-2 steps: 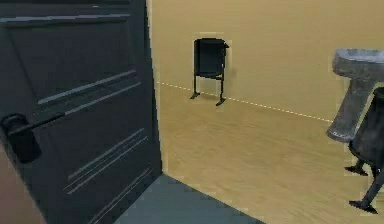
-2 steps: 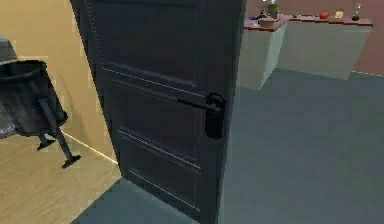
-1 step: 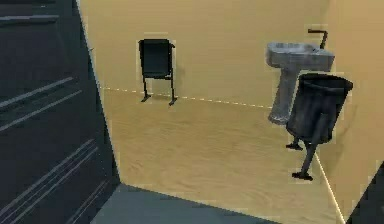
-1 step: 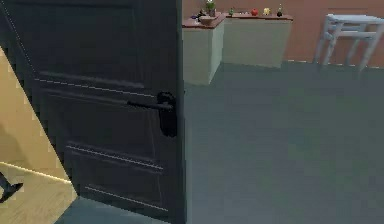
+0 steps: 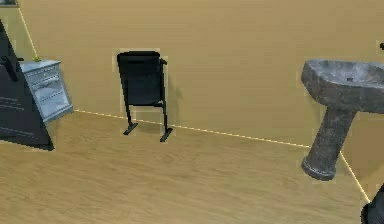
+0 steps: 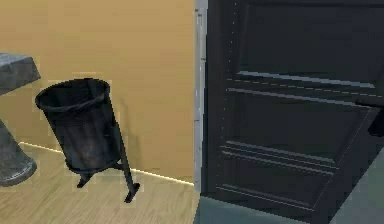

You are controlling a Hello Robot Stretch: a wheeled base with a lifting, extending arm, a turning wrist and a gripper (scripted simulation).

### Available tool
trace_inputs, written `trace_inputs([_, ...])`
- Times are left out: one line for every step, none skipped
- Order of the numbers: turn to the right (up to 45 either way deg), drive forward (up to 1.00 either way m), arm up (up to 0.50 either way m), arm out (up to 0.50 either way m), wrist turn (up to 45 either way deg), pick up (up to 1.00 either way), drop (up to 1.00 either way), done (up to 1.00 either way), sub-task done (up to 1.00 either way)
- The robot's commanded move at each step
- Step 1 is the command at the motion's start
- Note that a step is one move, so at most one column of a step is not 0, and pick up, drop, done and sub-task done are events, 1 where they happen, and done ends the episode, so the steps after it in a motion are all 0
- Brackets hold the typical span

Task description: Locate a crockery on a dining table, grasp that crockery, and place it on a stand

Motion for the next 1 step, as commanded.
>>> trace_inputs([6.0,0.0,0.0,0.0,0.0,0.0,0.0,0.0,0.0])
